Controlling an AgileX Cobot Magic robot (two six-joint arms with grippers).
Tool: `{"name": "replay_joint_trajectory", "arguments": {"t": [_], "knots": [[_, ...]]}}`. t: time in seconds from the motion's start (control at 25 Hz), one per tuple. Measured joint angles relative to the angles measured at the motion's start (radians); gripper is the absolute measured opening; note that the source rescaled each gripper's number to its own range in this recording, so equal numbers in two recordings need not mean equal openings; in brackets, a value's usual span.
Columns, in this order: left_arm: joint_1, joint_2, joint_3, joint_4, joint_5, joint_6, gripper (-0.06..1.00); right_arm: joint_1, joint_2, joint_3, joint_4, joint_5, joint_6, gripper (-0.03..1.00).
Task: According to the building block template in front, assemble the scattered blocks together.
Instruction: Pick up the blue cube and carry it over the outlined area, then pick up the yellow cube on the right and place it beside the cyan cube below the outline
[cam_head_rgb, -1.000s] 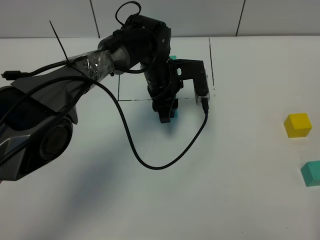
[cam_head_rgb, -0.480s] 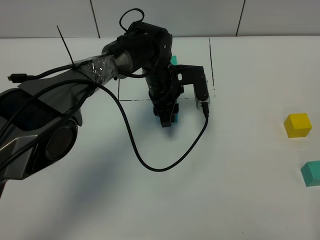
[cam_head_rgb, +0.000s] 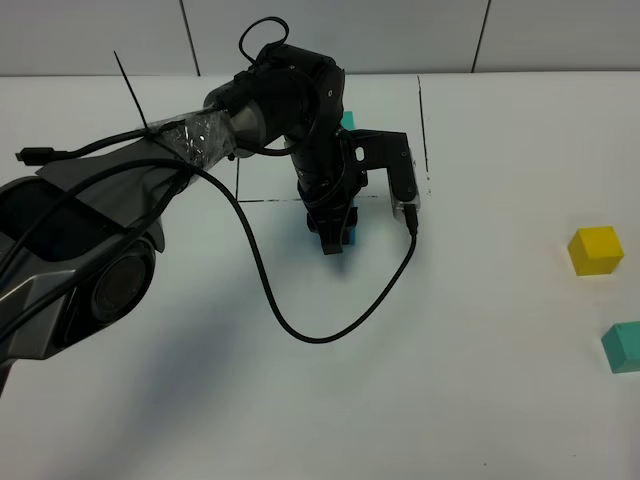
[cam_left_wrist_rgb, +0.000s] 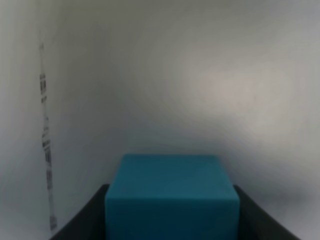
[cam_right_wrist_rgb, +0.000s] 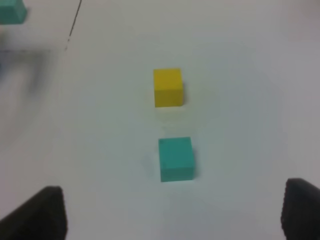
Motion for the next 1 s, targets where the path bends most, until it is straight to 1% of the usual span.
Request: {"name": "replay_joint_trajectory", "arguments": {"t": [0.08, 0.12, 0.2, 0.28, 0.36, 0.44, 0.52, 0.64, 0.72, 0.8, 0.92, 1.0], "knots": [[-0.001, 0.0, 0.0, 0.0, 0.0, 0.0, 0.01, 0.0, 0.0, 0.0, 0.0, 0.0, 0.0, 0.74], [-0.001, -0.001, 0.0, 0.0, -0.003, 0.0, 0.05, 0.0, 0.0, 0.0, 0.0, 0.0, 0.0, 0.74], [-0.003, -0.001, -0.001, -0.004, -0.01, 0.0, 0.22, 0.0, 0.0, 0.0, 0.0, 0.0, 0.0, 0.74], [-0.005, -0.002, -0.014, -0.004, -0.009, 0.0, 0.45, 0.0, 0.0, 0.0, 0.0, 0.0, 0.0, 0.74], [-0.007, -0.009, -0.029, -0.004, -0.01, -0.001, 0.63, 0.0, 0.0, 0.0, 0.0, 0.0, 0.0, 0.74], [-0.008, -0.021, -0.045, -0.004, -0.001, -0.001, 0.77, 0.0, 0.0, 0.0, 0.0, 0.0, 0.0, 0.73], [-0.009, -0.034, -0.07, -0.005, 0.03, -0.002, 0.82, 0.0, 0.0, 0.0, 0.0, 0.0, 0.0, 0.73], [-0.009, -0.053, -0.1, -0.006, 0.086, -0.012, 0.84, 0.0, 0.0, 0.0, 0.0, 0.0, 0.0, 0.73], [-0.009, -0.062, -0.113, 0.004, 0.123, -0.037, 0.85, 0.0, 0.0, 0.0, 0.0, 0.0, 0.0, 0.73], [-0.007, -0.074, -0.119, 0.035, 0.146, -0.079, 0.85, 0.0, 0.0, 0.0, 0.0, 0.0, 0.0, 0.73], [0.009, -0.097, -0.12, 0.107, 0.149, -0.165, 0.86, 0.0, 0.0, 0.0, 0.0, 0.0, 0.0, 0.73], [0.03, -0.122, -0.12, 0.133, 0.149, -0.216, 0.9, 0.0, 0.0, 0.0, 0.0, 0.0, 0.0, 0.73]]}}
